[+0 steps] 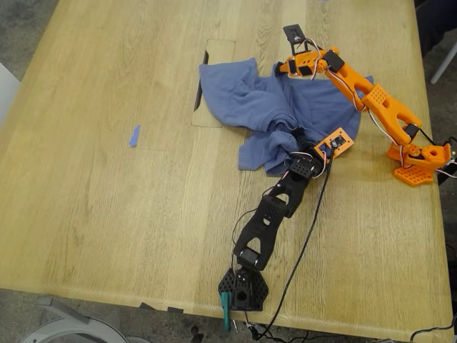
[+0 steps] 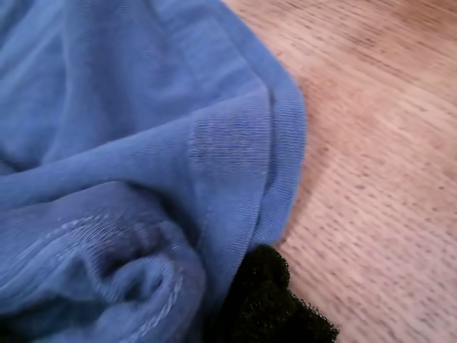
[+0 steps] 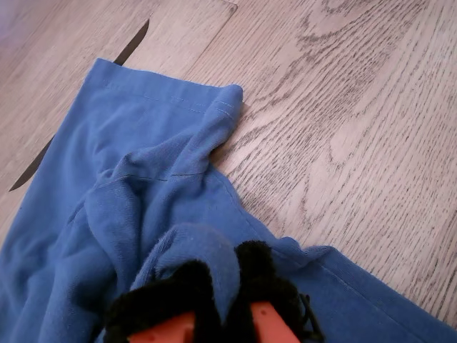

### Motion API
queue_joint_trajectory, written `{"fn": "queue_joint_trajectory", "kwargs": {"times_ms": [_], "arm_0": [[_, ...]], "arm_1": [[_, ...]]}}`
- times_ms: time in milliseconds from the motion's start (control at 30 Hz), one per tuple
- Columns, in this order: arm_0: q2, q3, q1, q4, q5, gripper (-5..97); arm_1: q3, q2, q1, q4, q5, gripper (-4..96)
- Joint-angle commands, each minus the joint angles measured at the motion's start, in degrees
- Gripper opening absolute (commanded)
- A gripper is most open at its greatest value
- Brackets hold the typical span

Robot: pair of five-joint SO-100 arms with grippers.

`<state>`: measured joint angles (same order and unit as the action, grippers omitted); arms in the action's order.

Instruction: Fold a T-shirt

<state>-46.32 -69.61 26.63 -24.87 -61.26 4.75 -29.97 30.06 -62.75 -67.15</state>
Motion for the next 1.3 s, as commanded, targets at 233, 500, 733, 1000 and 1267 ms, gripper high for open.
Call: {"fn": "queue_joint_trajectory", "kwargs": {"times_ms": [233,500,733,1000,1267], "arm_0": [[-0.5,-5.4,-7.6,2.9,-0.2,35],[-1.9,-10.3,-6.9,6.9,-1.9,15],[-6.8,-15.0,-8.8,9.7,-4.0,0],[-20.7,-23.6,-12.3,11.2,-4.9,0],[-32.3,-24.1,-13.2,11.4,-6.1,0]], "arm_1": [[3.3,-4.0,0.8,1.1,-0.3,-0.1],[3.3,-3.8,0.9,0.9,-0.3,-0.1],[3.3,-5.4,0.8,-0.6,-0.6,-0.1],[3.3,-10.9,-0.1,-1.9,-0.6,-0.1],[3.3,-17.4,-4.7,-2.5,-0.8,-0.1]]}}
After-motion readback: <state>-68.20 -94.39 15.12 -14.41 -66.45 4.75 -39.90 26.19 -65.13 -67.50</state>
